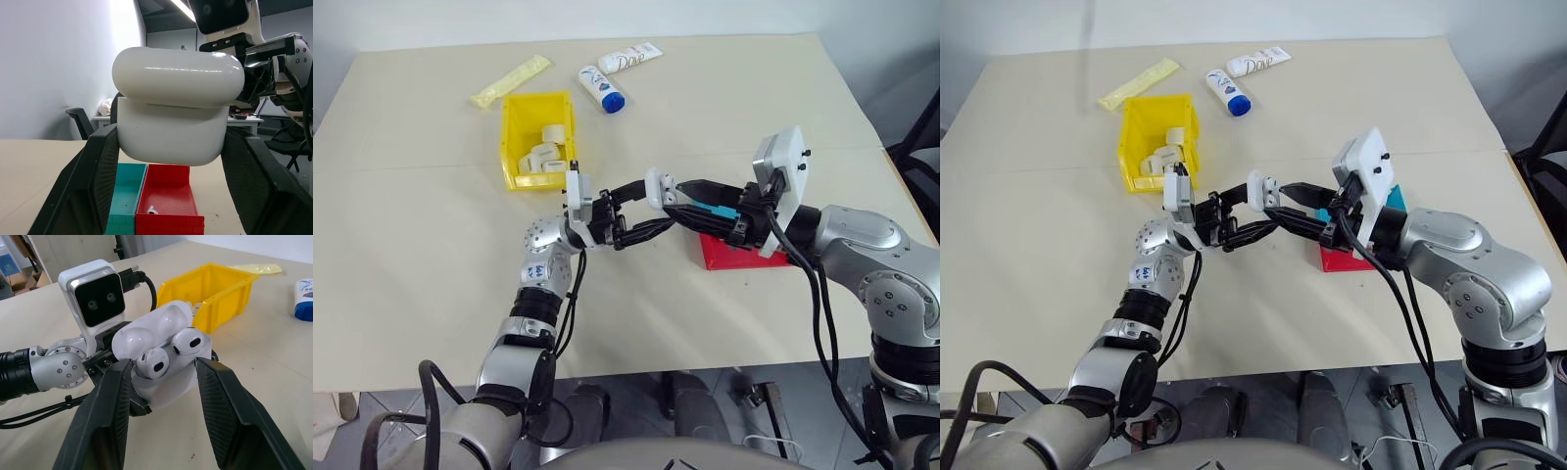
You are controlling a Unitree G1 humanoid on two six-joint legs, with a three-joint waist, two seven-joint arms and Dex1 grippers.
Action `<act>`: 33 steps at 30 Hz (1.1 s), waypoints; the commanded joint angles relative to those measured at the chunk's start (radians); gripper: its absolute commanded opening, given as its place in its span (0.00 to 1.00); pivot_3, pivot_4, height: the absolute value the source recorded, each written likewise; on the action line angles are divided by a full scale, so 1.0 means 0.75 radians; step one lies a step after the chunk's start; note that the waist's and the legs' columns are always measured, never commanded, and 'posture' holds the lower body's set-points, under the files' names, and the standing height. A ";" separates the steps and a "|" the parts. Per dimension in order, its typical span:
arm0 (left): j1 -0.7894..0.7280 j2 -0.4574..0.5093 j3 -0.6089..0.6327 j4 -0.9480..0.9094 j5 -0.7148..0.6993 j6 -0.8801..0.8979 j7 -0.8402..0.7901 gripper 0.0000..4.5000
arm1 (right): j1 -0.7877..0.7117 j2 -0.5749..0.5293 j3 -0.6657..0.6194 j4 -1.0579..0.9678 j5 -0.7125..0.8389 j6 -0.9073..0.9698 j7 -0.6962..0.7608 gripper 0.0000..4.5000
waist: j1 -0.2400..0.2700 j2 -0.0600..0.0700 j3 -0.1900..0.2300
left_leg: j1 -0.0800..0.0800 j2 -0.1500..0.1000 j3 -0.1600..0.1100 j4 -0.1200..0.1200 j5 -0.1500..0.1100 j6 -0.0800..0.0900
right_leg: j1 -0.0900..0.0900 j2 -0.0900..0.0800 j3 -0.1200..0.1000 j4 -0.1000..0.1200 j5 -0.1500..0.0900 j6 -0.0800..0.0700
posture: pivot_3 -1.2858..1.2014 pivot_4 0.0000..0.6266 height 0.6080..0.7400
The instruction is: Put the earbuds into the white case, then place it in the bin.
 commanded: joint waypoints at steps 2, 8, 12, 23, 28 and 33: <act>-0.058 -0.025 -0.010 0.026 0.013 -0.009 0.025 0.61 | -0.047 -0.010 -0.017 -0.097 0.041 0.003 0.018 0.47 | 0.001 0.000 0.000 | 0.000 0.000 0.000 0.000 0.000 0.000 | 0.000 0.000 0.000 0.000 0.000 0.000 | 0.52 0.24 1.00; -0.069 -0.001 -0.020 0.070 0.047 -0.016 0.026 0.61 | -0.093 -0.056 -0.065 -0.127 0.073 0.037 0.013 0.47 | 0.001 0.000 0.000 | 0.000 0.000 0.000 0.000 0.000 0.000 | 0.000 0.000 0.000 0.000 0.000 0.000 | 0.52 0.24 1.00; -0.089 0.018 -0.023 0.103 0.061 -0.022 0.016 0.61 | -0.099 -0.105 -0.094 -0.154 0.102 0.058 0.005 0.47 | 0.001 0.000 0.000 | 0.000 0.000 0.000 0.000 0.000 0.000 | 0.000 0.000 0.000 0.000 0.000 0.000 | 0.52 0.24 1.00; -0.204 0.168 -0.215 0.137 0.367 -0.055 0.082 0.61 | -0.212 -0.202 -0.023 -0.193 0.029 0.158 -0.101 0.19 | 0.001 0.000 0.000 | -0.001 0.000 0.000 0.000 0.000 0.000 | 0.000 0.000 0.000 0.000 0.000 0.000 | 0.52 0.24 1.00; -0.263 0.200 -0.255 0.156 0.428 -0.065 0.105 0.61 | -0.405 -0.124 0.147 -0.136 -0.034 0.261 -0.162 0.01 | -0.001 0.000 0.000 | -0.002 0.000 0.000 0.000 0.000 0.000 | -0.002 0.000 0.000 0.000 0.000 0.000 | 0.52 0.24 1.00; -0.282 0.203 -0.269 0.144 0.444 -0.051 0.114 0.61 | -0.465 -0.062 0.361 -0.070 -0.193 0.245 -0.132 0.01 | -0.002 0.000 0.000 | -0.002 0.000 0.000 0.000 0.000 0.000 | -0.002 0.000 -0.001 0.000 0.000 0.000 | 0.52 0.24 1.00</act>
